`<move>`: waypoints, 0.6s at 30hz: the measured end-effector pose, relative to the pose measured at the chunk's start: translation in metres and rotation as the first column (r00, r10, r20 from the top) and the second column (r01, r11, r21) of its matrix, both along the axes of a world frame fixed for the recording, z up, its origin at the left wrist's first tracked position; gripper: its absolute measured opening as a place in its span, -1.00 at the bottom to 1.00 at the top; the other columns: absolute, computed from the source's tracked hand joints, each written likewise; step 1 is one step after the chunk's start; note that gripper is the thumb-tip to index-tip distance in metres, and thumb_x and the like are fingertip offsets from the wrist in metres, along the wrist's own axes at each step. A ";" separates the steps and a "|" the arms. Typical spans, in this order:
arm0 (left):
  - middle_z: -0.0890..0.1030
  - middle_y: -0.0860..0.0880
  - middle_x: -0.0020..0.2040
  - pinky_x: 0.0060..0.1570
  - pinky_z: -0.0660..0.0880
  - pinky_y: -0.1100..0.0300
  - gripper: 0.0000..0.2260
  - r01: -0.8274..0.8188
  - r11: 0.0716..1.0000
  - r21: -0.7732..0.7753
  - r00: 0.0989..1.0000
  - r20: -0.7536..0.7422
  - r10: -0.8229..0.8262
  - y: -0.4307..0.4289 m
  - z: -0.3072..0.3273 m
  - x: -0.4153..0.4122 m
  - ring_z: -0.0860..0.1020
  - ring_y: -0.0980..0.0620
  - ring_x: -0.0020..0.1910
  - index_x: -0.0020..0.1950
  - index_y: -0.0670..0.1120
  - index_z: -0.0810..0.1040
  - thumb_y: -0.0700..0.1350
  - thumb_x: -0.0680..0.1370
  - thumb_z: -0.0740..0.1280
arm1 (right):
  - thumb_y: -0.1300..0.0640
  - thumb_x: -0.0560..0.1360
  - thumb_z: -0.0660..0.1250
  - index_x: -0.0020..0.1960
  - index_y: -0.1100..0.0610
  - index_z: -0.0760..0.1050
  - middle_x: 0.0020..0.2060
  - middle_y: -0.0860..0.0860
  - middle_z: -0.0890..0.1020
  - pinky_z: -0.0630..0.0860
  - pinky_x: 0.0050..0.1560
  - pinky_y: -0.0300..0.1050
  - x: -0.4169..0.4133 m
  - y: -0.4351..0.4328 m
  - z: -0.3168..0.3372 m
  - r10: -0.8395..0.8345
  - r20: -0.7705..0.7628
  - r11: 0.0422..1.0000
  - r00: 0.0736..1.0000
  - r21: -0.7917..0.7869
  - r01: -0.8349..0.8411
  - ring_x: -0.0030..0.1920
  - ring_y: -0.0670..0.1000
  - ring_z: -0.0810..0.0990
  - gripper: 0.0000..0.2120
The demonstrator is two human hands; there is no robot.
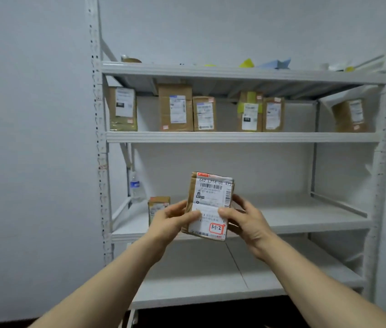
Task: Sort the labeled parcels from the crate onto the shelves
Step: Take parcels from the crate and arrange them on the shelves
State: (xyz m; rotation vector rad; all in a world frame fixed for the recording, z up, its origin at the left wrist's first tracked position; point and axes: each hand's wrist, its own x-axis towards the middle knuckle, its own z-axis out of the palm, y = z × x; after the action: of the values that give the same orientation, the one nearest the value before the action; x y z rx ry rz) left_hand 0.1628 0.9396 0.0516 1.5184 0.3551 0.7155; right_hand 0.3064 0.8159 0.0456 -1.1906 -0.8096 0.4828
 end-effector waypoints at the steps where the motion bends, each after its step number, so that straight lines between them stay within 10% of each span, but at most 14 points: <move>1: 0.69 -0.03 -0.01 0.06 0.57 0.17 -0.69 -0.058 0.997 0.043 0.998 0.031 0.056 0.017 0.009 -0.001 0.66 0.05 -0.03 0.20 -0.14 0.60 -0.25 0.46 0.43 | 0.34 0.47 0.34 0.27 0.04 0.44 -0.09 -0.01 0.71 0.59 -0.12 -0.15 0.001 0.023 0.008 0.025 0.009 1.000 1.000 0.016 -0.025 -0.10 -0.02 0.69 -0.58; 6: 0.67 0.01 -0.11 -0.30 0.55 0.38 -0.73 -0.233 0.962 0.142 0.967 0.135 0.215 0.097 0.053 0.005 0.64 0.20 -0.23 0.22 -0.12 0.57 -0.28 0.53 0.34 | 0.24 0.58 0.24 0.23 -0.07 0.43 -0.06 -0.05 0.69 0.57 -0.31 -0.22 0.001 0.133 0.046 0.081 0.047 0.995 0.996 0.047 -0.083 -0.21 -0.13 0.68 -0.69; 18: 0.62 0.04 0.06 -0.04 0.57 0.24 -0.67 -0.591 0.677 0.438 0.807 0.336 0.487 0.256 0.122 0.059 0.58 0.09 0.02 0.28 -0.03 0.54 -0.27 0.54 0.32 | 0.08 0.62 0.11 0.33 -0.08 0.36 0.22 0.02 0.50 0.49 0.25 0.09 0.044 0.332 0.117 -0.146 0.298 0.974 0.943 0.212 0.084 0.20 0.02 0.51 -0.71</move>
State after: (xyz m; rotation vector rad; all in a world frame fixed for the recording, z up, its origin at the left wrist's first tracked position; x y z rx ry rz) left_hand 0.2219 1.1960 0.1739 1.8545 0.5011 1.5330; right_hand 0.3507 1.1477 0.1623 -1.1363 -1.0266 0.1118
